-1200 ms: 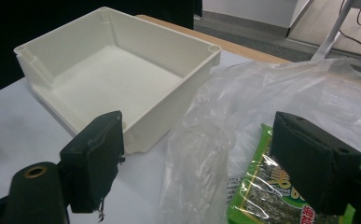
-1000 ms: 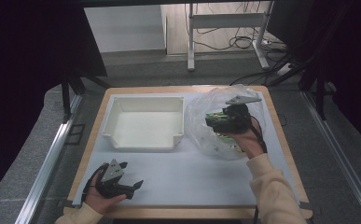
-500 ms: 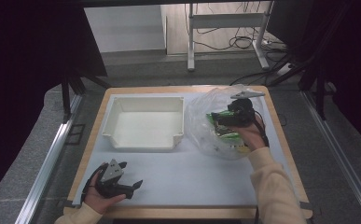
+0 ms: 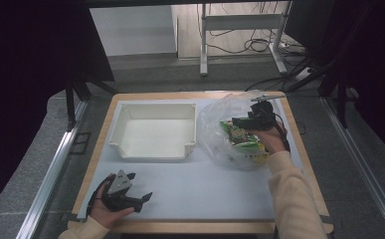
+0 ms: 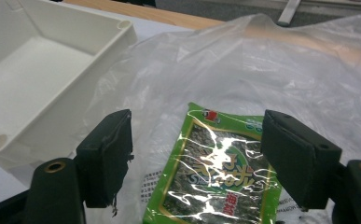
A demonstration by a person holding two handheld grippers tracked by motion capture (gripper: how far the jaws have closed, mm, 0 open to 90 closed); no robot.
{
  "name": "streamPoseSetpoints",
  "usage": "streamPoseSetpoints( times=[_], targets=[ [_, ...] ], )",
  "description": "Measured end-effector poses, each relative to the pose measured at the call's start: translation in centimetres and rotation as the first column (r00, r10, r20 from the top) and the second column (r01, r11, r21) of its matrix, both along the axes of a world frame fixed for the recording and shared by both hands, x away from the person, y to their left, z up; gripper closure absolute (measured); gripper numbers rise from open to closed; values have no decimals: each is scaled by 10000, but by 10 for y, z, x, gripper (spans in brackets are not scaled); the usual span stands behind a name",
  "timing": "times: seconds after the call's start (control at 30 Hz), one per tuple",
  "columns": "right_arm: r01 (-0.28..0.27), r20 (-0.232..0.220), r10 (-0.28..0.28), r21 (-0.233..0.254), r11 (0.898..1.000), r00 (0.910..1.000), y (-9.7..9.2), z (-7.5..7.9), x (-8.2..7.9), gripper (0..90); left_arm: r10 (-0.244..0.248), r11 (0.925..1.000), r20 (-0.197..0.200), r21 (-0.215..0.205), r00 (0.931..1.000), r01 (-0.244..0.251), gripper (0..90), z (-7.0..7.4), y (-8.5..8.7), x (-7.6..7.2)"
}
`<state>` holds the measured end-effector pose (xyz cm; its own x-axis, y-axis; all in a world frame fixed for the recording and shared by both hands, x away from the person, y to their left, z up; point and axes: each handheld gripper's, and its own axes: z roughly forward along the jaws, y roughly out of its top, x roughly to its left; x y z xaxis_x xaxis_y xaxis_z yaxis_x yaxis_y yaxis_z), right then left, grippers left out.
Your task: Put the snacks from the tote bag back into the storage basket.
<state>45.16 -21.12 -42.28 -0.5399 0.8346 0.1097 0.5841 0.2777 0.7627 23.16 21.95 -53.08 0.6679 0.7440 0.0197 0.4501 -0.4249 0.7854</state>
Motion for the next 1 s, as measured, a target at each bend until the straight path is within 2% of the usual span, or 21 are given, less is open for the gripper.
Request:
streamPoseSetpoints(
  times=[0.6,1.0],
  targets=[
    [622,-1027,-647,-272,9977,9926,-16,-21,24,308,0,10000,25,-27,10000,0,99,0,1,0],
    [775,-1230,-838,-559,9954,9889,-18,-30,33,345,26,10000,76,-57,10000,-26,98,1,2,0]
  ],
)
